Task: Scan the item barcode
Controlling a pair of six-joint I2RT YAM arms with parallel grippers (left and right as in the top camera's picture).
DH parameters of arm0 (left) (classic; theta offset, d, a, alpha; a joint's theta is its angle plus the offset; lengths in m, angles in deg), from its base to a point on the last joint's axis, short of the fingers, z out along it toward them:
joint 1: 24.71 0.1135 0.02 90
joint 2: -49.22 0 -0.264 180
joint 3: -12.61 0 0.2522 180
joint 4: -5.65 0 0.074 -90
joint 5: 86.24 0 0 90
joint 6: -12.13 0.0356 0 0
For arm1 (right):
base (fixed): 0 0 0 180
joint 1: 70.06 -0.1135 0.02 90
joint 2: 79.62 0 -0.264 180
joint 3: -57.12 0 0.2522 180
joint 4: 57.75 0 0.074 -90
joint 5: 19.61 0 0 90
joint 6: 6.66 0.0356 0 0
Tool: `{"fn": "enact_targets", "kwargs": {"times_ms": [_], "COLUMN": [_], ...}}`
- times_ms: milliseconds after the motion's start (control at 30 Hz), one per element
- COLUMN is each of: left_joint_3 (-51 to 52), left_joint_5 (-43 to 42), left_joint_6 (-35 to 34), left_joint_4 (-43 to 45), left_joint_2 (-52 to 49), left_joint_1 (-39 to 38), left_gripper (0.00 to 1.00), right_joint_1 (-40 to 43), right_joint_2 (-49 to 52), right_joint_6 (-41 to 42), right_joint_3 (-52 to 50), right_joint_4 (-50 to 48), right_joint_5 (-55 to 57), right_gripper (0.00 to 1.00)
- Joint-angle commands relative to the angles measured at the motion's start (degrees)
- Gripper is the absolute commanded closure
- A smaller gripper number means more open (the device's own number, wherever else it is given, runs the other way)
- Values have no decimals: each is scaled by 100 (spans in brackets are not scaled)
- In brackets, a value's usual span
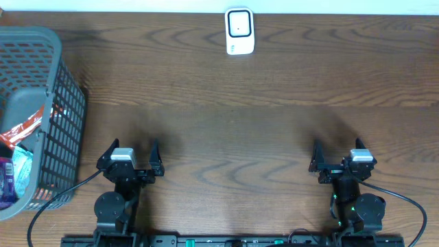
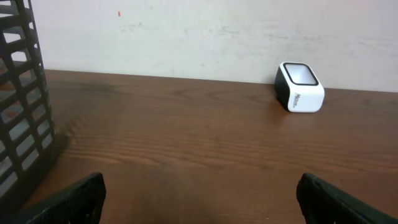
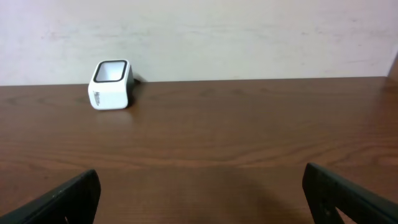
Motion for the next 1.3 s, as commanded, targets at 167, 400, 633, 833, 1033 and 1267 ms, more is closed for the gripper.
{"fn": "enact_targets", "kwargs": {"times_ms": [167, 400, 633, 833, 1033, 1267], "left_joint_3": [83, 83, 83, 83, 83, 79], "left_joint_5": [179, 179, 179, 179, 179, -802], "left_joint_6": [-7, -7, -7, -7, -7, -1193], "left_joint_4": [-249, -249, -249, -247, -249, -153], "left_joint_2": [39, 39, 39, 39, 39, 37], "left_joint_1": [-22, -22, -22, -22, -22, -24], "left_gripper": [2, 2, 2, 2, 2, 2], "right_joint_1": [39, 39, 39, 39, 39, 39], "right_joint_2": [-31, -31, -31, -31, -31, -31], "right_joint_6": [74, 74, 74, 74, 74, 74], "right_joint_3": [-11, -11, -11, -11, -11, -11], "right_joint_4": [20, 20, 20, 20, 17, 20], "right_joint_5": [-9, -9, -9, -9, -9, -9], "right_gripper": [1, 1, 1, 1, 1, 1]}}
